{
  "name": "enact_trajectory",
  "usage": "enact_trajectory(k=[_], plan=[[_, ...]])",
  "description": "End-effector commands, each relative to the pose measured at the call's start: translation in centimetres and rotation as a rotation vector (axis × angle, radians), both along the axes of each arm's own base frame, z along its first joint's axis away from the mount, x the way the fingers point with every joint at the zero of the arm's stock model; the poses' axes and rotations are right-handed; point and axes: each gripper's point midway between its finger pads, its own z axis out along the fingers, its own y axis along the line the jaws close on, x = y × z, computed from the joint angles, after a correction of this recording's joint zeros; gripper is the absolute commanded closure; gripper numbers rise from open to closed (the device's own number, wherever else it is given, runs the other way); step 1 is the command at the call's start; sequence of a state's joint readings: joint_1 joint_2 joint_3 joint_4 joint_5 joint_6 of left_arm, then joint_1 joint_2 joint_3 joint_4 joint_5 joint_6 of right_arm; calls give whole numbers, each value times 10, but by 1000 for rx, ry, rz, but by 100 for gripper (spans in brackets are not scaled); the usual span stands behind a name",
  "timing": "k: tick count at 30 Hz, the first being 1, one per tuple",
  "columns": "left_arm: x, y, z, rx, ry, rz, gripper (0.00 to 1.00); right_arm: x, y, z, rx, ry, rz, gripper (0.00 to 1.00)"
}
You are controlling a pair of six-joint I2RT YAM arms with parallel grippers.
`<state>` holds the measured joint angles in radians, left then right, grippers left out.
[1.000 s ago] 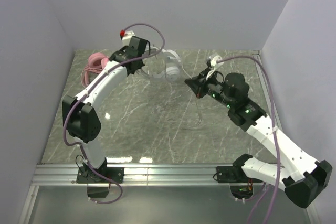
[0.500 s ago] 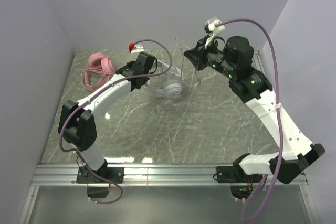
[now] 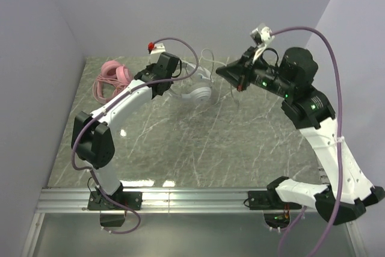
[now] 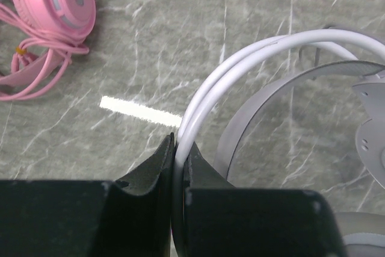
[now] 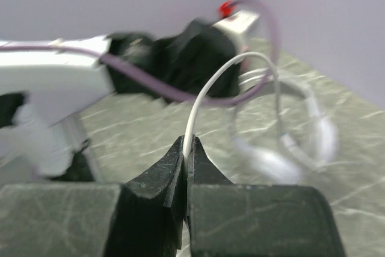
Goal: Wrap the headphones
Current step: Wrap the headphone cable with the right arm
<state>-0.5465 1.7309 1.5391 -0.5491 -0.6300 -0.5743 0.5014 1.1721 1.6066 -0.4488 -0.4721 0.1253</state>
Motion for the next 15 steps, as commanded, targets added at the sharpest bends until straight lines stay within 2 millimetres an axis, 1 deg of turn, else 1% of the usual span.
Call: enact_trajectory(k=[1, 2, 3, 4, 5, 6, 7, 8, 9, 10, 11, 12, 13, 14, 15], plan=[[27, -11, 55, -134, -153, 37, 100, -41, 6, 14, 94, 12, 137, 100], [29, -12, 55, -134, -152, 35, 100, -47, 8, 14, 104, 16, 164, 100], [32, -13, 54, -131, -152, 33, 100, -55, 7, 19, 121, 23, 177, 100], [34, -14, 58, -135, -161, 32, 100, -59, 7, 22, 130, 27, 187, 100], [36, -15, 58, -141, -162, 31, 100, -67, 9, 26, 136, 30, 218, 100], [38, -19, 55, -143, -157, 25, 100, -70, 10, 29, 146, 41, 234, 100], [40, -20, 59, -151, -165, 27, 100, -73, 10, 32, 153, 44, 246, 100], [42, -21, 58, -152, -161, 25, 100, -77, 10, 40, 163, 31, 258, 100], [44, -24, 56, -154, -156, 17, 100, -79, 11, 43, 176, 39, 264, 100], [46, -25, 57, -159, -159, 15, 100, -80, 10, 48, 184, 38, 262, 100], [47, -27, 56, -158, -159, 13, 100, -84, 8, 58, 193, 25, 264, 100], [48, -28, 51, -156, -149, 11, 100, -81, 10, 60, 192, 38, 264, 100], [49, -29, 49, -162, -146, 11, 100, -82, 11, 65, 195, 41, 272, 100], [50, -31, 48, -162, -145, 6, 100, -89, 8, 81, 209, 18, 282, 100], [51, -32, 45, -165, -142, 5, 100, -87, 11, 84, 209, 20, 293, 100]])
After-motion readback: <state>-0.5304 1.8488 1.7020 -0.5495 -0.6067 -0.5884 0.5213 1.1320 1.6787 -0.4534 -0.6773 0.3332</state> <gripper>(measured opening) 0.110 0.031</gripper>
